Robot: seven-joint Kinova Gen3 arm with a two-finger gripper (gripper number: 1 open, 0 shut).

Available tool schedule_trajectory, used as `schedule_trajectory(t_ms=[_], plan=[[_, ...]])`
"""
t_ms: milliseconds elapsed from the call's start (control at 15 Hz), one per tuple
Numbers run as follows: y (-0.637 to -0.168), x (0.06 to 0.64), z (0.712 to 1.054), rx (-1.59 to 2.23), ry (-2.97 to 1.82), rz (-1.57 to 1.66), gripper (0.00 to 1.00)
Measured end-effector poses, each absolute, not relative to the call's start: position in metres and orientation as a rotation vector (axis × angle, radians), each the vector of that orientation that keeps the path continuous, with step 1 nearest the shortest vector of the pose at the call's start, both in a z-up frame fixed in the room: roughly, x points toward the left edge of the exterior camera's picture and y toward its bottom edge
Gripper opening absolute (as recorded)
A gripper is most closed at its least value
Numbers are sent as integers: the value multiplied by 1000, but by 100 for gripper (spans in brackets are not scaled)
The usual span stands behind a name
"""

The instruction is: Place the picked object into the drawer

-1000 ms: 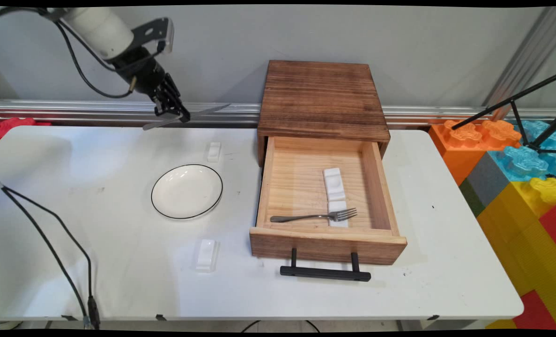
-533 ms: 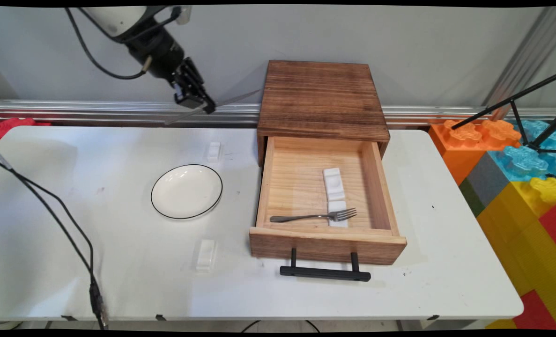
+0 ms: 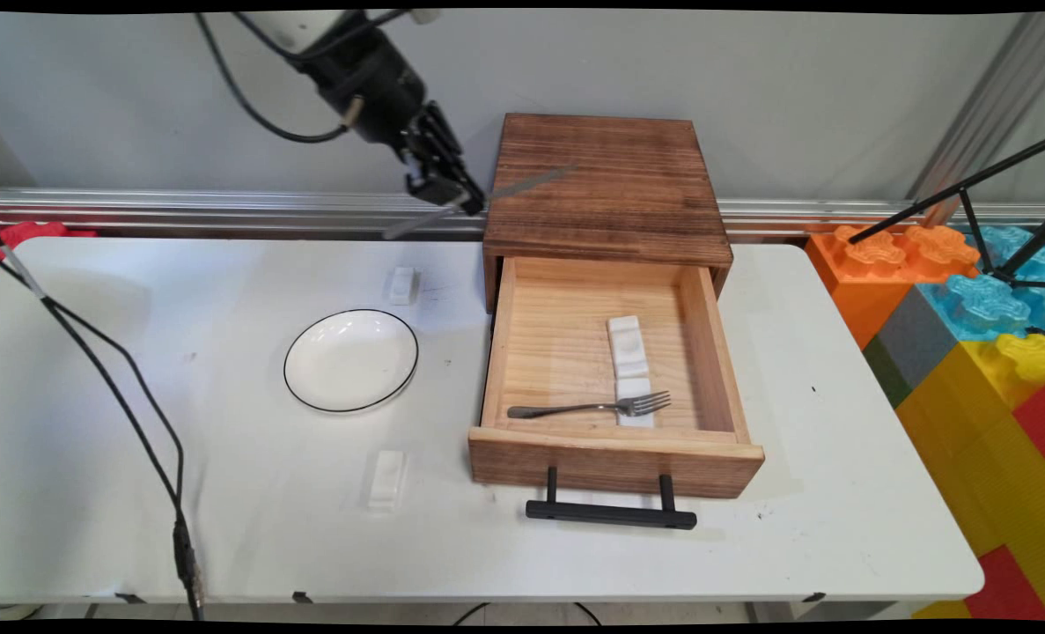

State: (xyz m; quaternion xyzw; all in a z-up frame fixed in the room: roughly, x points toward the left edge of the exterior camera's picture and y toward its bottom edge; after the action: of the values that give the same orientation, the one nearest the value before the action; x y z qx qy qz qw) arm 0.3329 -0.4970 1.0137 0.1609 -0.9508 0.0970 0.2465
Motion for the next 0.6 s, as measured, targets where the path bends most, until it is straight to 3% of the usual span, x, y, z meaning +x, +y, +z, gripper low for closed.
schedule_trajectory(t_ms=[600], plan=[[-517, 262, 977, 419, -2539, 244, 0]])
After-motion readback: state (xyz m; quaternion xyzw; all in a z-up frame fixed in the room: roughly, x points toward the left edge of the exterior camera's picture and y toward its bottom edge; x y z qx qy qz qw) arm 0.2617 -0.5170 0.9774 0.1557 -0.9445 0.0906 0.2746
